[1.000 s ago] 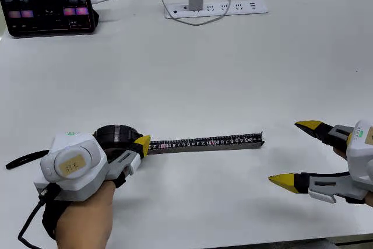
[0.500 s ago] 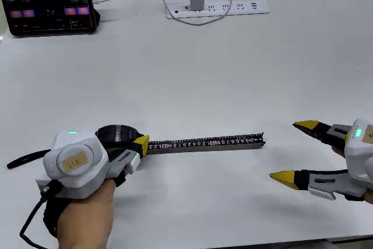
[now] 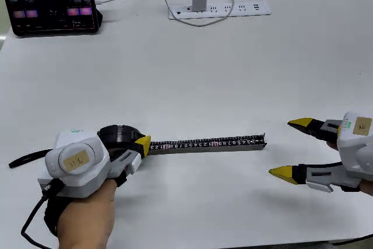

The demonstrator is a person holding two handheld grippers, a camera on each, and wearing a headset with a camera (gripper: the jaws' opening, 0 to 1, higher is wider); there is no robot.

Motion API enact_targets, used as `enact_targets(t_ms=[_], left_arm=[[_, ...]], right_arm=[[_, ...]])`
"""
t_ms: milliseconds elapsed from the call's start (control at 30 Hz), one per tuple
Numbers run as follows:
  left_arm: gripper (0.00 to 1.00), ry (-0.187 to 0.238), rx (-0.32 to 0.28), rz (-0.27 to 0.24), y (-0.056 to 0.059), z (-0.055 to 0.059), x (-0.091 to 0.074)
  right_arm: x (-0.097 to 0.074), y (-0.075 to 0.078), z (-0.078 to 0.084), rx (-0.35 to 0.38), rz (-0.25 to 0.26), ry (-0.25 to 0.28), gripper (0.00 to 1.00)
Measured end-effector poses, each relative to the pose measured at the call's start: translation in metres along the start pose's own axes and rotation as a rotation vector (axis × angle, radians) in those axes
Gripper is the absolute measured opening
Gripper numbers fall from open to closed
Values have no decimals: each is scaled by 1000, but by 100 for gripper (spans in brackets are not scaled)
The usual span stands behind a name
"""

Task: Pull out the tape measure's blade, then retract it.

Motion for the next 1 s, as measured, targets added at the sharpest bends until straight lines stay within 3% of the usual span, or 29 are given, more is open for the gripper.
enact_targets(t_ms=[200, 767, 1000], left_arm=[[62, -2, 0, 0, 0, 0, 0], [62, -6, -1, 2, 0, 0, 1], [62, -6, -1, 2, 0, 0, 1]], right_arm=[[6, 8, -5, -43, -37, -53, 56], [22, 19, -19, -149, -97, -136, 49], [31, 21, -22, -179, -128, -178, 41]])
Point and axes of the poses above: the centre of the closed fingertips' face, and the gripper's own axes: x roughly forward along the fingers, y roughly to its right, z roughly out of its underside, the point moved 10 cm from there along -x, roughly backward along the fingers, and after that the axes turned 12 degrees about x, right-handed, at the moved point
